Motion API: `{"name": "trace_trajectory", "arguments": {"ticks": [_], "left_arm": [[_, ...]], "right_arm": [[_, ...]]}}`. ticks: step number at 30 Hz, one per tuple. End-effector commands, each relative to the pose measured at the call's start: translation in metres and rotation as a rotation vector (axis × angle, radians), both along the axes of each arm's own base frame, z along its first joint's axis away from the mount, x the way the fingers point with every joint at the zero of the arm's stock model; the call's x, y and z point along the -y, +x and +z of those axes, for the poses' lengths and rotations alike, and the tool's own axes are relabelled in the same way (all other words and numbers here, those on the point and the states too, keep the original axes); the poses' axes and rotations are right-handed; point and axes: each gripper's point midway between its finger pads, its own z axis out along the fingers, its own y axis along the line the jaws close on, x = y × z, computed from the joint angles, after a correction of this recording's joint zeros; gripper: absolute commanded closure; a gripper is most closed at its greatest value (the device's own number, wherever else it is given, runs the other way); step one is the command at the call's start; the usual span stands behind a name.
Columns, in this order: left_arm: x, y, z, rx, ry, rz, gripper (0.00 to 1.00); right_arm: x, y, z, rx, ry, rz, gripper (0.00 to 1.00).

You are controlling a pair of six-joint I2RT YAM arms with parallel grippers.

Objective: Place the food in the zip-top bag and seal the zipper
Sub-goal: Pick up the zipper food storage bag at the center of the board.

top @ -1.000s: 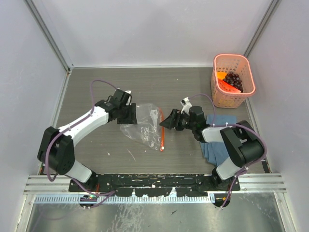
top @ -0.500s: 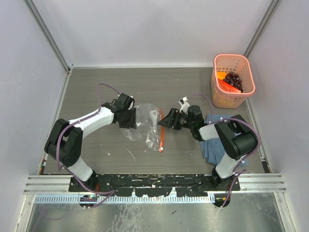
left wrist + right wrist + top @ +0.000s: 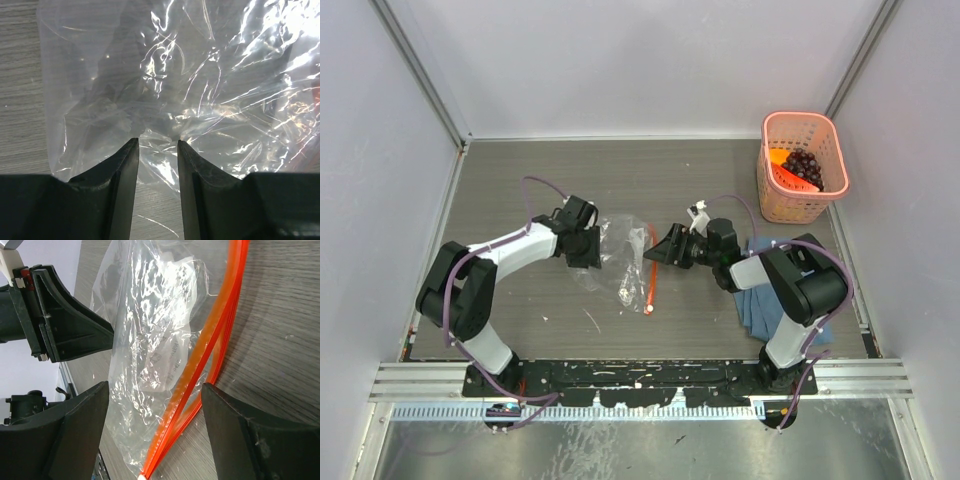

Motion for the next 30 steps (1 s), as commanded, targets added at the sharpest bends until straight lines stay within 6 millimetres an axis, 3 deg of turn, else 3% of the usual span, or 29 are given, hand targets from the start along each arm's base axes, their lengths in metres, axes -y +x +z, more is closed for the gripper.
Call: {"name": "trace_trajectory", "arguments": {"ticks": [1,14,30], "left_arm": [[0.001,0.008,0.001,0.029,-0.016,0.017,0.63],[0.003,0.006,0.001,0.024,-0.026,0.015,0.63],[0.002,0.006,0.003,0.028,-0.029,0.016,0.63]], "right_arm": [[-0.011,0.009,0.022,0.077,0.053,0.021,0.21],[-0.021,0.005,0.026,0.063,0.118,0.055,0.23],[-0.019,0.005,-0.005,-0.029,0.088,0.025,0.24]]}}
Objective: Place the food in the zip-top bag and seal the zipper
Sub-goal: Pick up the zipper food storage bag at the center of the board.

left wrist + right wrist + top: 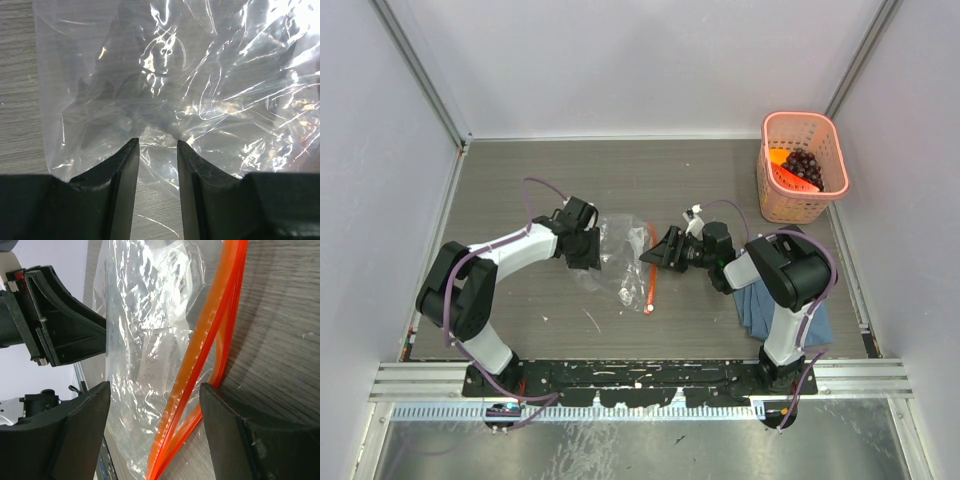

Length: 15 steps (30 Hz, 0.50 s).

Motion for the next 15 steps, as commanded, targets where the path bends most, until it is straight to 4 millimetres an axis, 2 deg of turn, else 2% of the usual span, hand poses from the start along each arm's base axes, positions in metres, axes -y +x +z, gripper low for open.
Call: {"name": "trace_trajectory", "arguments": {"ticks": [1,5,12,15], "left_arm": [[0.003,0.008,0.006,0.036,-0.028,0.013,0.63],[0.002,0.008,0.006,0.037,-0.027,0.014,0.63],[0.002,0.008,0.006,0.037,-0.022,0.016,0.63],[0.001,0.008,0.006,0.039,-0.022,0.017,0.63]], "right_arm": [[-0.007,0.009,0.009,0.039,0.033,0.004,0.24],[-0.009,0.006,0.015,0.048,0.064,0.016,0.25],[-0.012,0.003,0.048,0.123,0.123,0.039,0.3],[-0.012,0.0,0.057,0.137,0.142,0.049,0.36]]}}
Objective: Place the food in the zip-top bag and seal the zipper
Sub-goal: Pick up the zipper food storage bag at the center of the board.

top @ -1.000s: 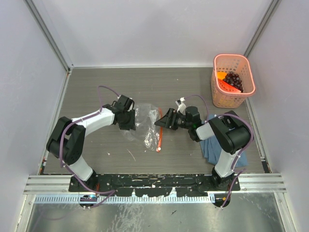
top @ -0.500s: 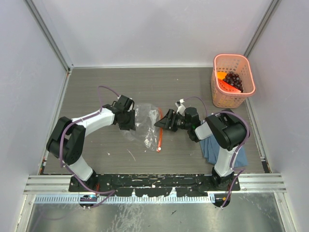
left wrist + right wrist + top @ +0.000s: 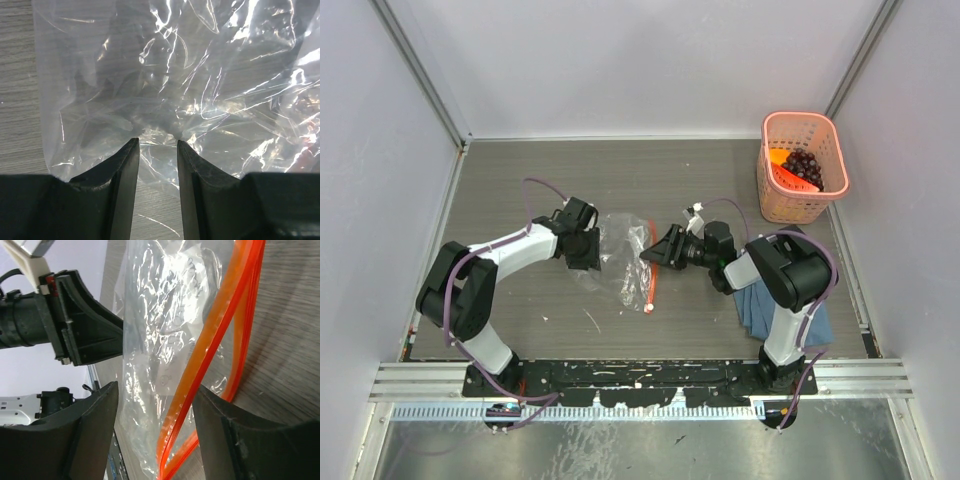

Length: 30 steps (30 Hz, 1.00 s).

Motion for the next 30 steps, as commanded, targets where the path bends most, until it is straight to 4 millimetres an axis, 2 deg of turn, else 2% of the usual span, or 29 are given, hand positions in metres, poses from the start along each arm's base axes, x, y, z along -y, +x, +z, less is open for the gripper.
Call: {"name": "trace_trajectory", "arguments": {"ticks": [1,13,15,21,26,30], "left_arm": [[0.002,0.009,0.009,0.045,-0.024,0.016,0.63],[0.0,0.01,0.013,0.06,-0.019,0.022,0.63],[0.0,0.011,0.016,0.067,-0.025,0.023,0.63],[0.006,0.012,0.025,0.086,-0.058,0.017,0.63],[0.01,0.012,0.035,0.114,-0.098,0.011,0.62],[0.013,0.011,0.048,0.15,-0.122,0.004,0.58]], "right_arm": [[-0.007,-0.001,0.049,0.138,0.094,0.036,0.37],[-0.004,-0.011,0.078,0.199,0.131,0.045,0.51],[-0.004,-0.011,0.082,0.216,0.123,0.045,0.56],[-0.005,-0.006,0.079,0.241,0.028,0.019,0.66],[-0.004,-0.001,0.075,0.255,-0.05,-0.02,0.81],[-0.002,-0.001,0.081,0.267,-0.072,-0.046,0.99]]}}
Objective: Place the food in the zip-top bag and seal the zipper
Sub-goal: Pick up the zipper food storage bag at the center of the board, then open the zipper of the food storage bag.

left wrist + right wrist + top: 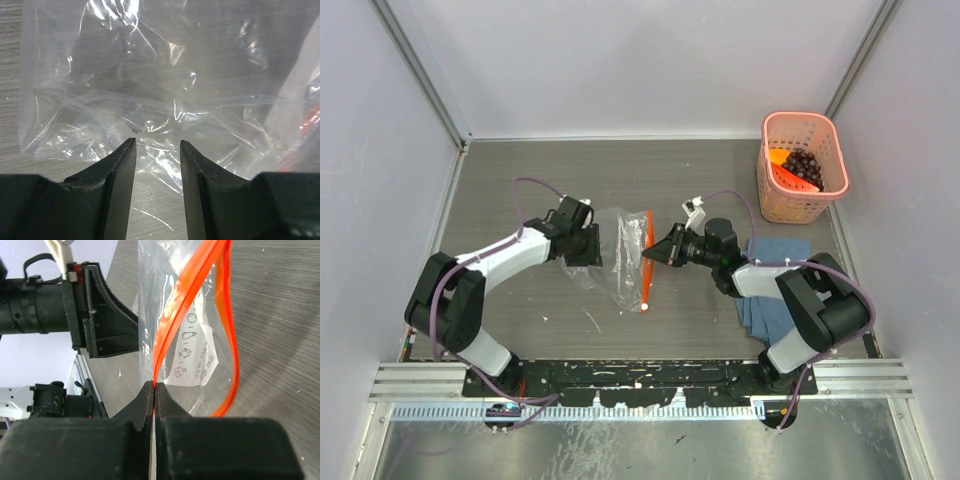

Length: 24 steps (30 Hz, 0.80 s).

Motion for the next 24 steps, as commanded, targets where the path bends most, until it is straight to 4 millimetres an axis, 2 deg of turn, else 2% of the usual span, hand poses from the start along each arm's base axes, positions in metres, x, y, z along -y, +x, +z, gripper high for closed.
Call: {"name": "trace_trajectory", "arguments": {"ticks": [1,6,11,13,18,21,24], "left_arm": [[0.01,0.01,0.034,0.107,-0.079,0.002,0.57],[0.006,0.007,0.057,0.174,-0.065,0.022,0.52],[0.005,-0.001,0.094,0.295,-0.06,0.04,0.48],[0.011,-0.008,0.119,0.374,-0.071,0.025,0.47],[0.027,-0.022,0.159,0.539,-0.059,-0.018,0.45],[0.044,-0.032,0.174,0.617,-0.059,-0.073,0.45],[0.06,-0.038,0.18,0.674,-0.039,-0.118,0.44]], "right_arm": [[0.001,0.014,0.027,0.104,-0.027,-0.054,0.99],[0.004,0.018,0.044,0.12,-0.055,-0.121,0.99],[0.008,0.02,0.063,0.122,-0.089,-0.211,0.99],[0.009,0.019,0.071,0.121,-0.089,-0.238,0.99],[0.007,0.017,0.088,0.108,-0.058,-0.282,0.99],[0.005,0.016,0.093,0.087,-0.041,-0.296,0.99],[0.003,0.014,0.097,0.065,-0.018,-0.302,0.99]]}}
